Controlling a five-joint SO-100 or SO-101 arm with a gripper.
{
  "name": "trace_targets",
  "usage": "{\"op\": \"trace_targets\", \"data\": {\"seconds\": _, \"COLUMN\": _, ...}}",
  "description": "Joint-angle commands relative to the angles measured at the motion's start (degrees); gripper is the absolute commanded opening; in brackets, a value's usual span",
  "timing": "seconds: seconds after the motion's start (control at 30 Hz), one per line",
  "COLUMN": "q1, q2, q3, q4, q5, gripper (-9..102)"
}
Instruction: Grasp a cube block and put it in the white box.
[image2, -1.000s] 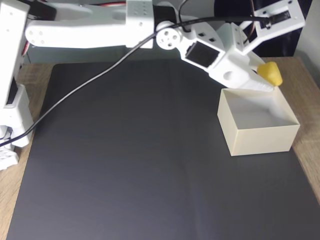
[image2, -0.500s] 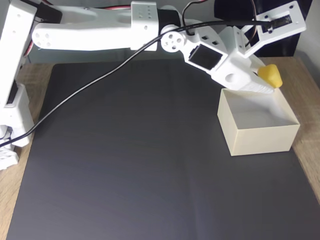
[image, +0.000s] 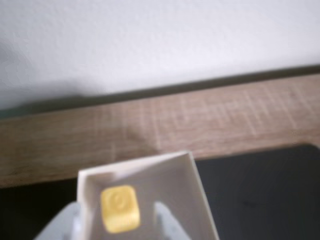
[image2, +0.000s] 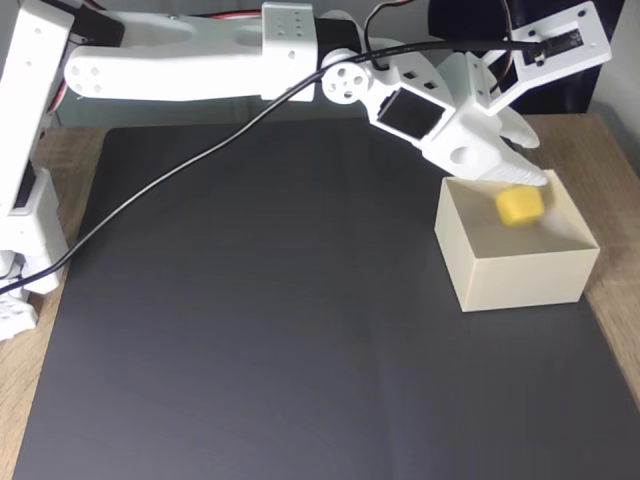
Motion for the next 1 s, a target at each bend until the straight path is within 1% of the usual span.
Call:
{"op": "trace_targets", "data": {"seconds": 0.0, "q1": -0.1, "q2": 2.0, "q3": -2.5, "q4": 0.1, "q5": 0.0, "gripper": 19}}
{"op": "trace_targets", "data": {"seconds": 0.33, "q1": -1.1, "q2": 5.1, "q3": -2.2, "q4": 3.4, "q5": -0.4, "gripper": 9}}
{"op": "trace_targets", "data": {"seconds": 0.53, "q1": -3.0, "q2": 10.0, "q3": -0.6, "q4": 6.9, "q5": -0.9, "gripper": 0}}
{"op": "trace_targets", "data": {"seconds": 0.6, "q1": -3.9, "q2": 12.5, "q3": 1.1, "q4": 7.7, "q5": -1.0, "gripper": 0}}
{"op": "trace_targets", "data": {"seconds": 0.73, "q1": -5.7, "q2": 20.4, "q3": 8.9, "q4": 7.7, "q5": -1.0, "gripper": 0}}
{"op": "trace_targets", "data": {"seconds": 0.97, "q1": -8.5, "q2": 38.1, "q3": 28.4, "q4": 5.6, "q5": -0.8, "gripper": 0}}
